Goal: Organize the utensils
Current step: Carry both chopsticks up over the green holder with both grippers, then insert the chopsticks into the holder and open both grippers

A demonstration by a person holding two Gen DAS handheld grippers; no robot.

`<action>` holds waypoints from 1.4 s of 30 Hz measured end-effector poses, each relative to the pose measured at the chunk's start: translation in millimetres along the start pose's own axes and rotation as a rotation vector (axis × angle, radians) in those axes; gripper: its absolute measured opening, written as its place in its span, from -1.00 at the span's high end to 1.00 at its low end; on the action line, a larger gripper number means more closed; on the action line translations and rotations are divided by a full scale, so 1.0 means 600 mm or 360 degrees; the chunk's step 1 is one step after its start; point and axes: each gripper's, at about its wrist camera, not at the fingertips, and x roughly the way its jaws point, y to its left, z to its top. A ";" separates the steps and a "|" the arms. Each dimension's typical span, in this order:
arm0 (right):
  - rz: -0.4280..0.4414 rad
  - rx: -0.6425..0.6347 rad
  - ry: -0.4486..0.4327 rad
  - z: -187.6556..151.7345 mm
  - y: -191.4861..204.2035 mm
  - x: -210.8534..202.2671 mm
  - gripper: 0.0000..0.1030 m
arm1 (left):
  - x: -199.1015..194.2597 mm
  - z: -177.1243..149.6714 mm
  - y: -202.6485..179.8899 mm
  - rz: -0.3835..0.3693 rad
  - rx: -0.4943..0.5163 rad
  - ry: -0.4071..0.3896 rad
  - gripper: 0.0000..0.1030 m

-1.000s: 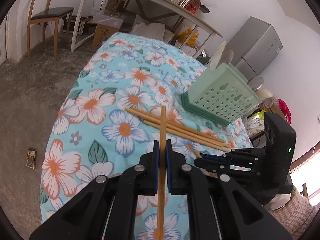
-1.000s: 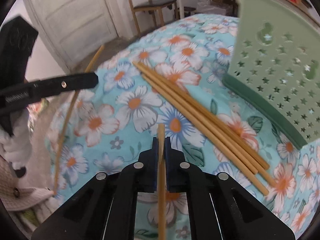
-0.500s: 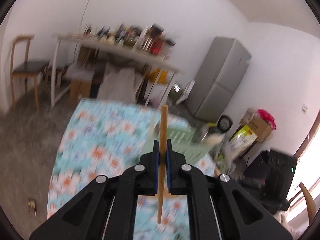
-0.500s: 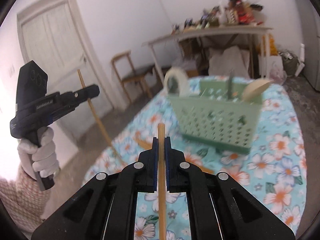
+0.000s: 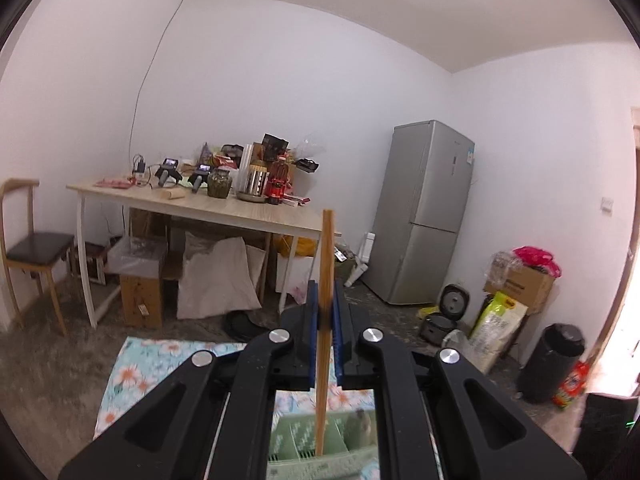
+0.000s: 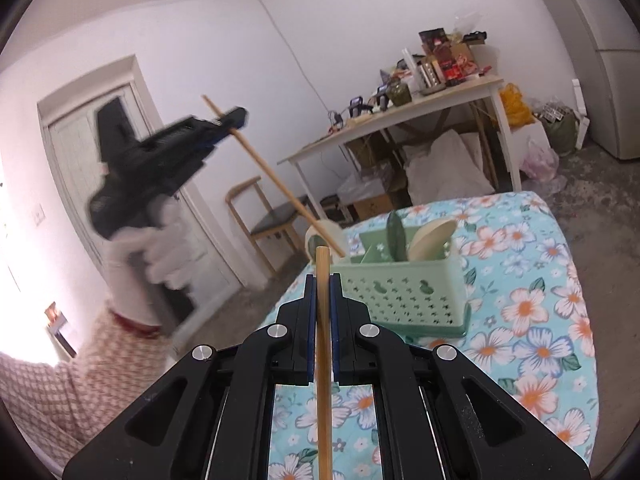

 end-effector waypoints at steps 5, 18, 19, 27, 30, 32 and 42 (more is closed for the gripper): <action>0.0014 0.0060 -0.0031 0.003 -0.028 -0.011 0.91 | 0.081 -0.023 -0.014 0.0093 0.0086 0.0038 0.89; -0.0005 0.0083 -0.0055 0.013 -0.045 -0.029 0.91 | 0.138 -0.089 0.032 0.0174 0.0002 0.0213 0.40; 0.0000 0.0078 -0.0061 0.016 -0.042 -0.030 0.91 | 0.131 -0.087 0.033 0.0178 0.0007 0.0199 0.30; 0.0043 0.0023 -0.0116 0.057 -0.013 -0.016 0.91 | 0.053 -0.076 0.050 0.0205 -0.0017 0.0132 -0.08; 0.0052 -0.0022 -0.0161 0.086 -0.003 -0.003 0.91 | 0.006 -0.081 0.064 0.0200 -0.0050 0.0126 -0.10; 0.0077 -0.0043 -0.0205 0.108 0.004 0.006 0.91 | -0.030 -0.091 0.071 0.0190 -0.0064 0.0125 -0.14; 0.0085 -0.0173 -0.0466 0.223 0.029 0.104 0.91 | -0.146 -0.199 0.141 0.0219 -0.0159 0.0274 -0.19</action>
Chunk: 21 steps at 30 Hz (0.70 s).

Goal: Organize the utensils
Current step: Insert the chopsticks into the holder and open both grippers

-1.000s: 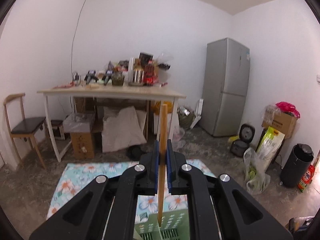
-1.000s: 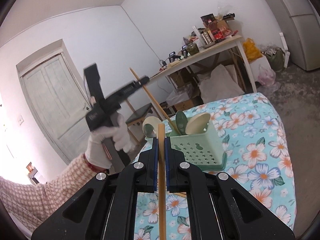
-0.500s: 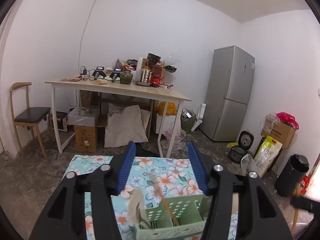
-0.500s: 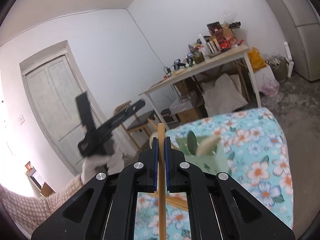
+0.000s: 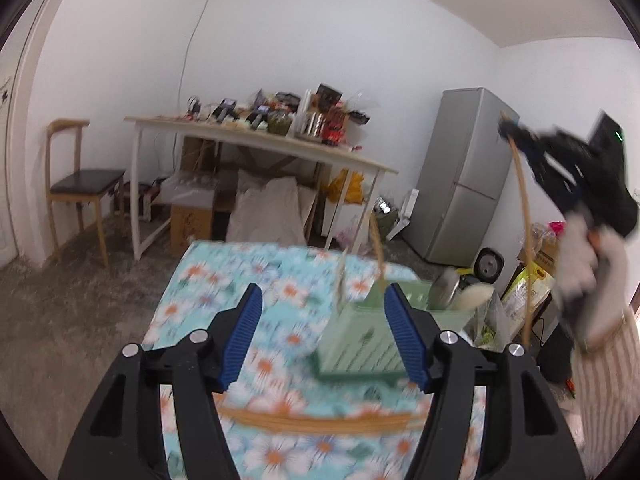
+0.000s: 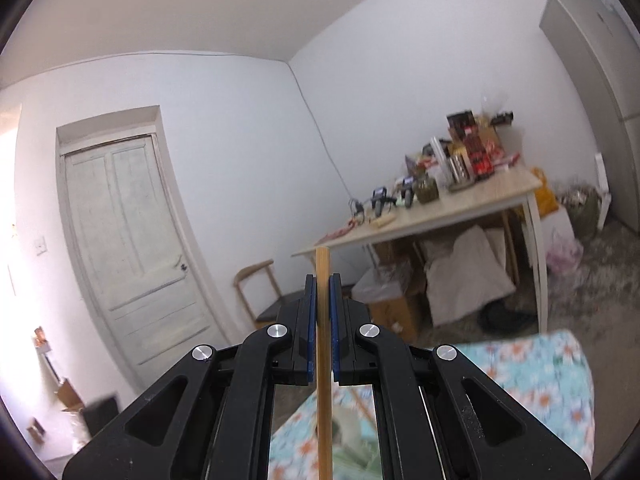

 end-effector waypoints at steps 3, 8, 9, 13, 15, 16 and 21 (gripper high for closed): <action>-0.0051 -0.0040 -0.0046 0.008 -0.006 0.043 0.91 | -0.007 -0.029 0.022 0.0026 0.0004 0.0043 -0.19; -0.0199 -0.0147 -0.0057 -0.010 -0.016 0.099 0.91 | -0.007 -0.059 0.051 0.0036 -0.0024 0.0098 -0.19; -0.0231 -0.0164 -0.0048 -0.014 -0.019 0.107 0.91 | -0.006 -0.063 0.054 0.0038 -0.0028 0.0101 -0.19; -0.0344 -0.0273 0.0001 -0.037 -0.022 0.132 0.91 | 0.000 -0.066 0.065 0.0042 -0.0032 0.0103 -0.19; -0.0381 -0.0332 0.0028 -0.046 -0.021 0.138 0.91 | 0.003 -0.068 0.070 0.0044 -0.0037 0.0106 -0.19; -0.0392 -0.0354 0.0037 -0.050 -0.020 0.138 0.91 | 0.004 -0.068 0.071 0.0044 -0.0040 0.0107 -0.19; -0.0428 -0.0370 0.0079 -0.054 -0.031 0.147 0.88 | 0.011 -0.071 0.075 0.0044 -0.0060 0.0126 -0.19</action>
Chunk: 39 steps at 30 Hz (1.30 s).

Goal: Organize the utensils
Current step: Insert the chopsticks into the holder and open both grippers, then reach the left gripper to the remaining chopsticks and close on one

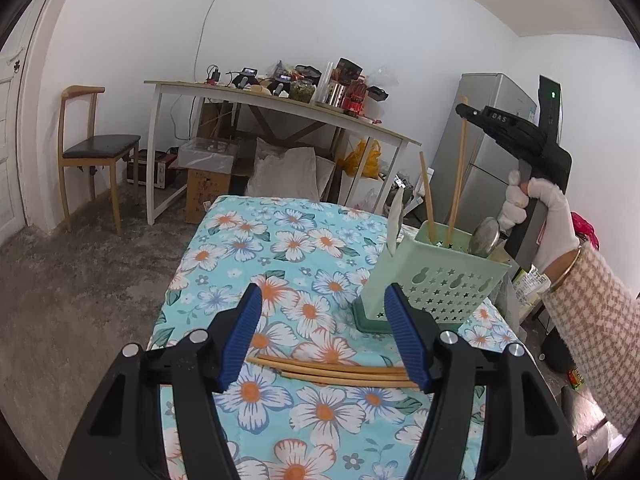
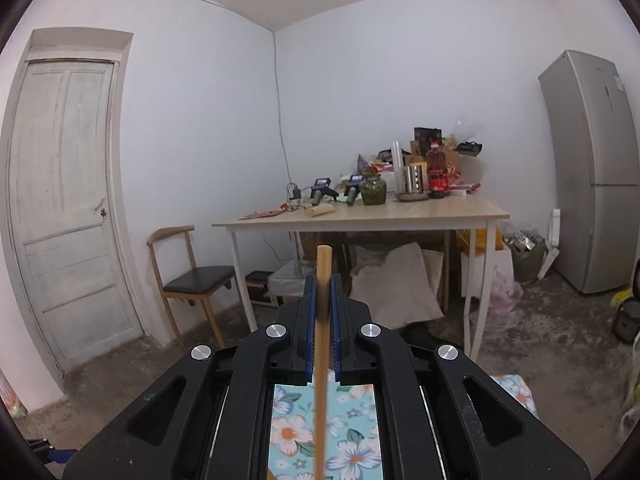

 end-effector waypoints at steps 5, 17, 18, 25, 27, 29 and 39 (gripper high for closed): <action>0.0004 0.0034 0.0021 0.006 -0.006 -0.012 0.80 | 0.001 0.000 -0.005 -0.0003 0.0003 0.0001 -0.19; 0.0153 0.0117 -0.0097 0.055 -0.008 -0.151 0.60 | -0.027 0.002 -0.023 -0.0005 0.0009 -0.0032 -0.19; 0.0179 0.0114 -0.0094 0.053 -0.004 -0.177 0.60 | -0.029 0.001 -0.024 -0.0005 0.0006 -0.0028 -0.19; 0.0258 0.0180 0.0051 -0.008 -0.001 -0.286 0.60 | -0.036 -0.012 -0.024 -0.0003 -0.0035 0.0023 -0.19; 0.0258 0.0247 0.0137 -0.051 -0.005 -0.302 0.60 | -0.030 -0.019 -0.020 -0.0019 -0.0080 0.0061 -0.19; 0.0225 0.0321 0.0243 -0.101 -0.008 -0.308 0.58 | -0.021 -0.032 -0.016 -0.0034 -0.0145 0.0121 -0.19; 0.0044 0.0587 0.0840 -0.351 0.012 -0.299 0.55 | 0.072 -0.112 -0.008 -0.0155 -0.0475 0.0483 -0.10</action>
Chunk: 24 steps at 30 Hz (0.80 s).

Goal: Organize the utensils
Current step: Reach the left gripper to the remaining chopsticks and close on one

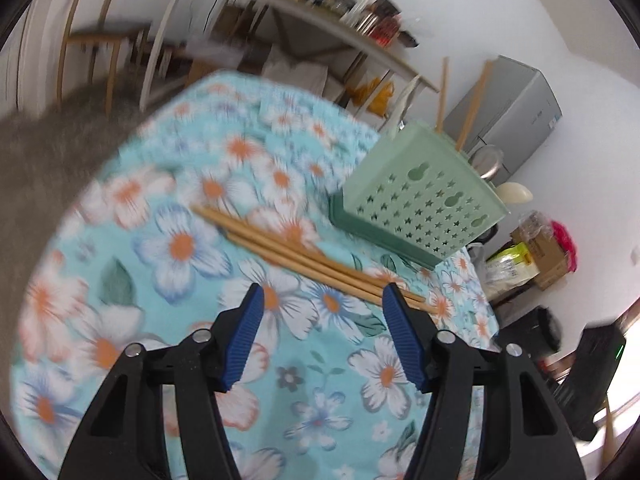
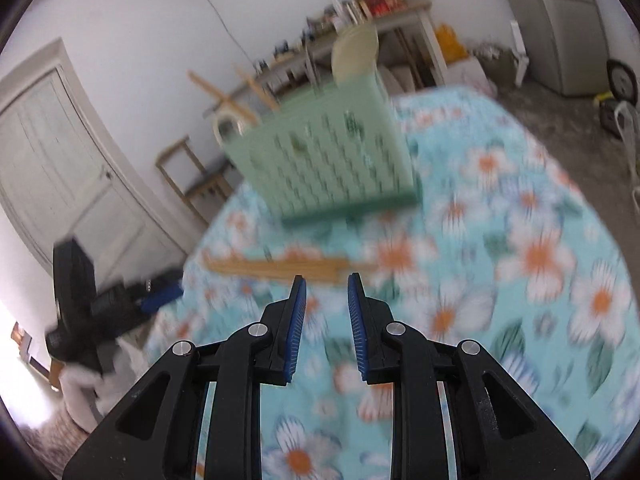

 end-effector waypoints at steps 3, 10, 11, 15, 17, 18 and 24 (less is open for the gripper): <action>-0.0026 0.0003 0.0051 -0.012 -0.003 0.012 0.55 | 0.038 0.007 0.021 -0.0105 -0.0205 0.0109 0.07; -0.0022 0.0031 0.0095 -0.030 -0.021 0.018 0.55 | 0.112 0.021 0.088 -0.0329 -0.0720 0.0219 0.41; -0.0020 0.0049 0.0107 -0.032 -0.026 0.022 0.55 | 0.115 0.023 0.093 -0.0337 -0.0757 0.0218 0.45; 0.0000 0.0118 0.0137 -0.046 -0.041 0.030 0.55 | 0.122 0.023 0.103 -0.0337 -0.0843 0.0205 0.65; 0.0008 0.0141 0.0147 -0.049 -0.046 0.033 0.55 | 0.118 0.022 0.100 -0.0324 -0.0831 0.0186 0.66; 0.0013 0.0150 0.0150 -0.050 -0.048 0.033 0.55 | 0.117 0.022 0.099 -0.0318 -0.0827 0.0179 0.69; 0.0022 0.0175 0.0137 -0.047 -0.055 0.027 0.55 | 0.104 0.007 0.097 -0.0315 -0.0866 0.0187 0.79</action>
